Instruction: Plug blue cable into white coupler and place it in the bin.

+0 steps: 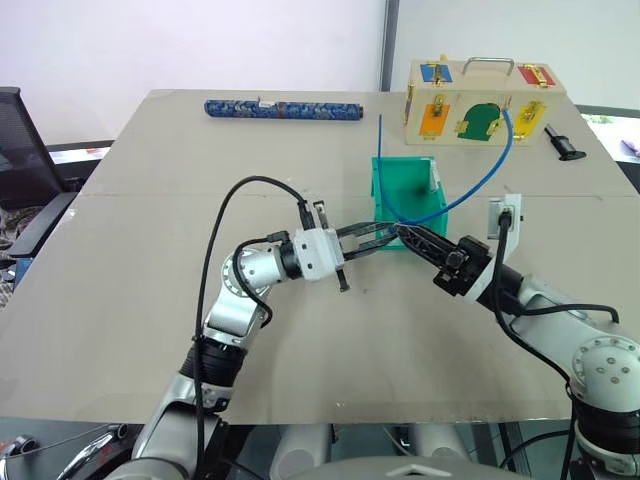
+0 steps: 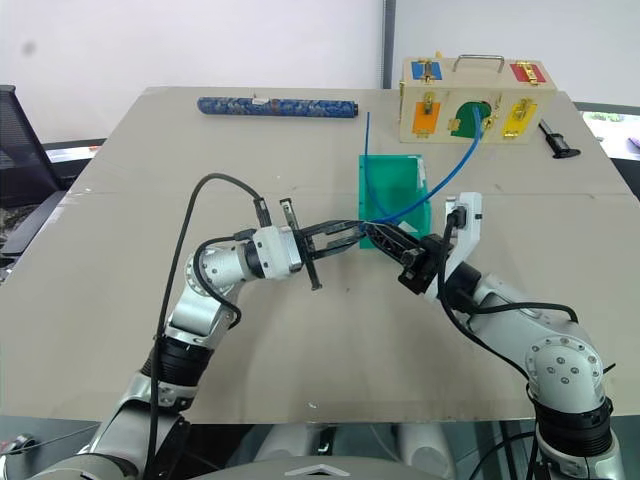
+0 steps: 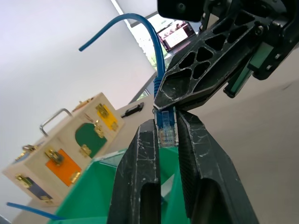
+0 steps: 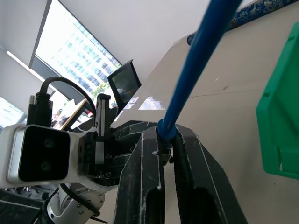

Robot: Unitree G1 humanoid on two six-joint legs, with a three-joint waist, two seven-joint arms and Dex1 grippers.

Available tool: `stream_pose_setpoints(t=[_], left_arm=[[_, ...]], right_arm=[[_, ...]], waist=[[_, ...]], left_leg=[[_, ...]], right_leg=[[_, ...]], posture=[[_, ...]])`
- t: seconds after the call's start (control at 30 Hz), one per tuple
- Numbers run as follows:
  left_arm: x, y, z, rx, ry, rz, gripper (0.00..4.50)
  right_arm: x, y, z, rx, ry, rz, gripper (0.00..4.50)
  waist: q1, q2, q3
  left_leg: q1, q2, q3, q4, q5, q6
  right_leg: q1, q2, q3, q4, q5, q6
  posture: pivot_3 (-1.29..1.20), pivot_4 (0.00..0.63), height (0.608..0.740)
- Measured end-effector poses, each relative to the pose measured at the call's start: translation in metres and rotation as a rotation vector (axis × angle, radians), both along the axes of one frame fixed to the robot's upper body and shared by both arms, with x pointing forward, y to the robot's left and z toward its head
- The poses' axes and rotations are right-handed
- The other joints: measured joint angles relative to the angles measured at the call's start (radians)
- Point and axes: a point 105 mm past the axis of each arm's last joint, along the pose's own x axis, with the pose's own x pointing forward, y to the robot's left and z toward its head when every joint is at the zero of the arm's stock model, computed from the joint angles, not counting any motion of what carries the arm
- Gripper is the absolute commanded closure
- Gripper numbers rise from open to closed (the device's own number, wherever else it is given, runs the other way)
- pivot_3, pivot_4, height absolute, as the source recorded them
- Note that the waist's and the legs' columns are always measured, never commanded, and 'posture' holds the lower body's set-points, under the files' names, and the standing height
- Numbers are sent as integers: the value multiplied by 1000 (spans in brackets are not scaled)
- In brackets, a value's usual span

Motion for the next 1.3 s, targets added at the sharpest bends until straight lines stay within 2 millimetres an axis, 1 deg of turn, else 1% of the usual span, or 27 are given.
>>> stream_pose_setpoints(t=[0.03,0.07,0.1,0.13,0.17,0.27,0.33,0.37,0.47,0.57,0.63,0.73,0.8,0.9,1.07,1.2,1.3], left_arm=[[1,1,-1,-1,23,3,2257],[1,4,-4,-2,75,10,2015],[1,8,-6,-6,123,20,1358],[0,17,-9,-12,181,38,1160],[0,24,-12,-14,225,55,1160],[-3,58,-22,-4,372,128,1160],[-4,89,-33,1,472,225,1160],[-3,100,-35,-1,500,261,1160],[-4,119,-38,-3,562,304,1160],[-5,135,-51,36,635,318,1160],[-4,142,-60,57,669,329,1160],[2,147,-70,100,687,339,1160],[6,147,-71,117,673,340,1160],[14,143,-71,145,638,331,1160],[27,133,-81,215,607,289,1160],[35,132,-79,259,570,270,1160],[45,132,-83,279,551,264,1160]], right_arm=[[0,0,1,1,-3,0,4500],[0,0,1,1,-5,1,4500],[0,0,1,1,-5,2,4500],[1,0,1,0,-4,1,4500],[1,0,0,-2,-2,-1,4500],[1,-2,-3,-14,1,-9,4500],[1,-4,-6,-17,2,-12,4500],[1,-4,-7,-20,5,-16,4500],[2,-3,-7,-16,-5,-15,4500],[3,-2,-9,-18,-9,-16,4500],[4,-1,-11,-21,-8,-15,4500],[5,-1,-13,-24,-9,-23,4500],[5,-2,-13,-25,-10,-28,4500],[5,-4,-17,-27,-1,-45,4500],[1,-4,-17,-24,-4,-58,4500],[0,-4,-17,-24,-8,-62,4500],[-1,-5,-17,-28,-7,-74,4500]], waist=[[0,0,0],[0,0,0],[-1,0,0],[-4,0,0],[-6,0,0],[-11,1,1],[-15,1,1],[-16,1,1],[-9,1,1],[-6,1,1],[-3,2,1],[2,1,1],[2,1,1],[2,1,1],[-2,1,1],[-1,1,1],[1,1,1]], left_leg=[[0,0,0,0,0,0],[0,0,0,0,0,0],[0,0,-1,0,0,0],[0,1,-2,-1,0,0],[0,1,-3,-1,0,0],[0,2,-4,-2,0,0],[0,2,-4,-2,0,0],[0,2,-4,-2,0,0],[0,1,-4,-1,0,0],[1,1,-3,-2,0,0],[0,1,-2,-2,0,0],[0,1,0,-2,0,0],[0,1,0,-2,0,0],[0,1,1,-2,0,0],[-1,1,0,-2,0,0],[-1,1,1,-2,0,0],[-1,0,1,-2,0,0]], right_leg=[[0,0,0,0,0,0],[0,0,0,0,0,0],[0,0,0,0,0,0],[0,0,0,0,0,0],[-1,1,1,0,0,0],[-1,1,0,0,0,0],[-1,1,0,0,0,0],[-1,1,0,0,0,0],[-1,0,0,0,-1,0],[-1,1,0,0,-1,-1],[-1,1,0,0,-1,-1],[-1,0,0,0,-1,-1],[-1,0,0,-1,0,-1],[-1,0,0,-1,0,0],[-3,0,0,0,0,0],[-3,0,0,0,0,0],[-3,0,0,0,0,0]], posture=[[0,150,738],[0,150,738],[0,150,738],[0,150,738],[0,150,738],[0,150,738],[0,150,738],[0,150,738],[0,150,738],[0,150,738],[0,150,738],[0,150,738],[0,150,738],[0,150,738],[0,150,738],[0,150,738],[0,150,738]])
